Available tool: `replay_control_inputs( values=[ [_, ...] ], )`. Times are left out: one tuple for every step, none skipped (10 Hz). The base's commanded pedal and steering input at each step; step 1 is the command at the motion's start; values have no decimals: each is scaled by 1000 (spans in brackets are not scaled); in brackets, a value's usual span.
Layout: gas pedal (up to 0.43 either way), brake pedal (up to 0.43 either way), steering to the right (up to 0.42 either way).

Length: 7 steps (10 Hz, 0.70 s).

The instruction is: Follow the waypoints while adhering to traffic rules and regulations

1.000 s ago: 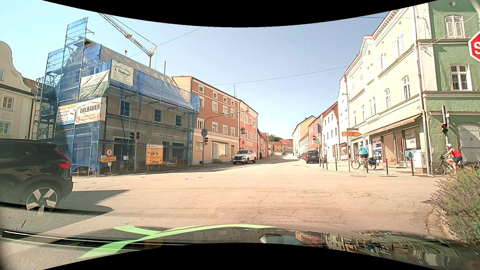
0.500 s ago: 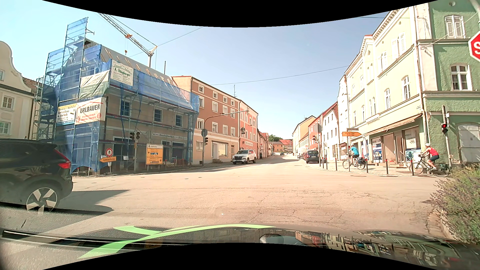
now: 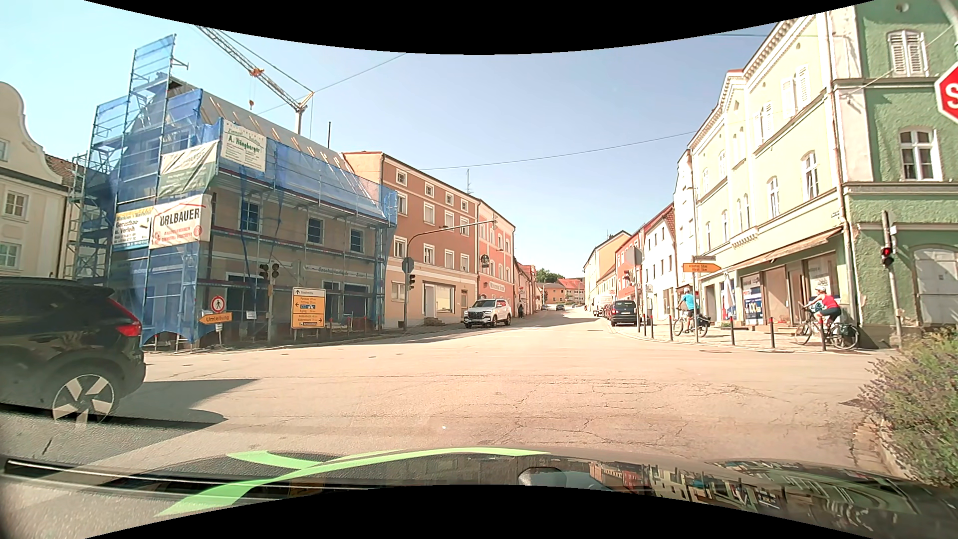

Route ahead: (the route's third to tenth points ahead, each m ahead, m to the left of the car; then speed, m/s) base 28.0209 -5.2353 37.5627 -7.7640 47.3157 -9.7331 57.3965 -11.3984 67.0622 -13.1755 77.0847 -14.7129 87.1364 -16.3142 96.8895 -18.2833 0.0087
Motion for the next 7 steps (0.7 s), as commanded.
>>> replay_control_inputs(
  values=[
    [0,238,13],
    [0,238,13],
    [0,238,13],
    [0,238,13],
    [0,238,13],
    [0,238,13],
    [0,238,13]
  ],
)
